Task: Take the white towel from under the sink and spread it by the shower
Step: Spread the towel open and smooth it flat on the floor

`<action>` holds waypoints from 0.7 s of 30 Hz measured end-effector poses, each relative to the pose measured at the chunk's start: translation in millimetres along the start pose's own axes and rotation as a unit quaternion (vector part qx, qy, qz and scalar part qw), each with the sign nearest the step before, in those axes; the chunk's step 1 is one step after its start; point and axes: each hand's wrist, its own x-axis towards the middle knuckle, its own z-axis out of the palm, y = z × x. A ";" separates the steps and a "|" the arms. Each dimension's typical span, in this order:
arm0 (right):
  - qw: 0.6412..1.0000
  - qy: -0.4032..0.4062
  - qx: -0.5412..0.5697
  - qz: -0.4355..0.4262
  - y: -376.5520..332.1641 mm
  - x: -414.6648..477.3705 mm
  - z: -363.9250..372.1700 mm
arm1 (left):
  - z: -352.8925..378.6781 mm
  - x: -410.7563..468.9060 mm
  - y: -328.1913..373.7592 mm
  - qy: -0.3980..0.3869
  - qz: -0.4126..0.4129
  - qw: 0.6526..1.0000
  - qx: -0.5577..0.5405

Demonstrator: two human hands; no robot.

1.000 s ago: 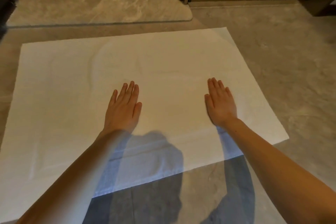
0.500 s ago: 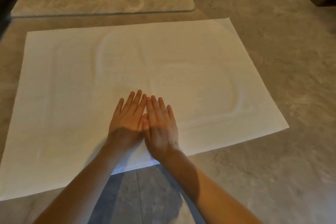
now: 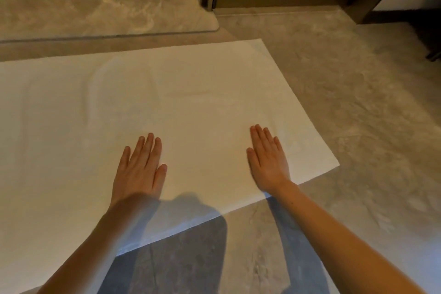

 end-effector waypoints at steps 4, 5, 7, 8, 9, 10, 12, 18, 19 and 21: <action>0.998 0.034 0.030 -0.043 -25.1 14.6 -7.0 | -13.6 27.1 35.8 0.027 0.059 0.998 0.006; 0.997 0.040 0.041 -0.049 -32.7 20.7 -7.8 | -13.3 36.1 48.6 0.029 0.082 0.996 0.001; 0.996 0.046 0.062 -0.052 -41.8 34.8 -9.5 | -9.2 55.2 75.7 0.029 0.113 0.993 -0.019; 0.996 0.046 0.061 -0.049 -41.5 40.7 -10.4 | -7.0 64.5 89.9 0.027 0.124 0.992 -0.027; 0.996 0.045 0.055 -0.047 -38.0 44.1 -10.6 | -4.3 73.8 103.3 0.023 0.133 0.990 -0.037; 0.997 0.042 0.046 -0.046 -32.3 44.7 -9.6 | -0.5 83.7 116.1 0.021 0.142 0.989 -0.046; 0.998 0.028 0.039 -0.043 -16.1 38.6 -4.9 | 9.7 100.6 136.5 0.013 0.159 0.986 -0.048; 0.999 0.027 0.010 0.028 73.7 24.8 -10.4 | 29.9 117.1 150.3 -0.005 0.192 0.981 -0.027; 0.997 0.028 0.013 0.065 90.5 22.2 -15.8 | 29.4 116.2 149.7 0.004 0.198 0.979 -0.039; 0.992 0.029 0.010 0.125 115.9 16.6 -27.2 | 27.9 113.0 149.2 0.026 0.200 0.977 -0.062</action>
